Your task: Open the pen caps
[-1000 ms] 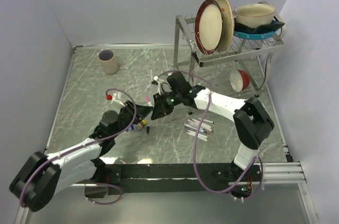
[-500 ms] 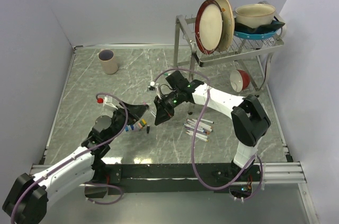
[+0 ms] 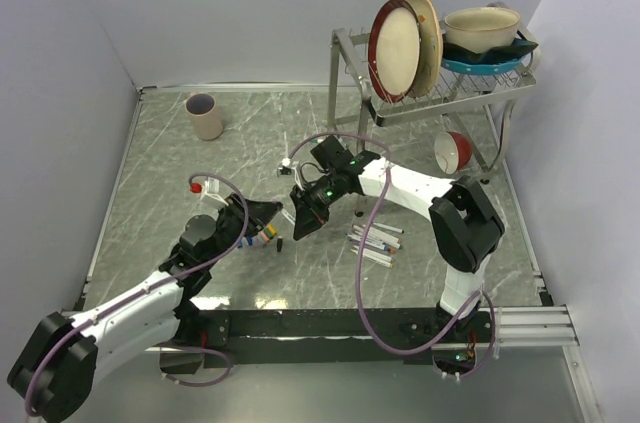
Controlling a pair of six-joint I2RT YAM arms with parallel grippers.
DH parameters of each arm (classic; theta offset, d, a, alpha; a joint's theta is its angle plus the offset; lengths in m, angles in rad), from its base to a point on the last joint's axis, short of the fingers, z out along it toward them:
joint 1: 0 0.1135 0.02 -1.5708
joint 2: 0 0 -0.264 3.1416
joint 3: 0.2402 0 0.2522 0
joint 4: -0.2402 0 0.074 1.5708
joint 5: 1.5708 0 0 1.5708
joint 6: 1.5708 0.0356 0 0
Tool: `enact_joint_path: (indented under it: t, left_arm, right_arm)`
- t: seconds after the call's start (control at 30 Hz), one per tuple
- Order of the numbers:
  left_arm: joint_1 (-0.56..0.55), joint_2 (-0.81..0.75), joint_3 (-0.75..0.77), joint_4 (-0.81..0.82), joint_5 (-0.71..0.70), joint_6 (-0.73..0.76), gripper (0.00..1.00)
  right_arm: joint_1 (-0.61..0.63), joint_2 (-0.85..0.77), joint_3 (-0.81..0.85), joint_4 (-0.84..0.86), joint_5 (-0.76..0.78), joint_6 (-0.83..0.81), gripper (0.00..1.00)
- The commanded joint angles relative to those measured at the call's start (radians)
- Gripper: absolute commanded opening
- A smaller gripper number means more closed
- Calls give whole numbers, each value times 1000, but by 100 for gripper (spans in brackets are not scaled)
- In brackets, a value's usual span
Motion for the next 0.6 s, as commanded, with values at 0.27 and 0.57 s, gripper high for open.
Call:
enact_joint_path:
  t: [0.27, 0.57]
  left_arm:
    - [-3, 2, 80, -37, -1, 59, 1]
    - [70, -185, 142, -416, -354, 75, 1]
  right_arm:
    - [37, 12, 66, -34, 3, -46, 0]
    - [74, 31, 77, -79, 35, -66, 0]
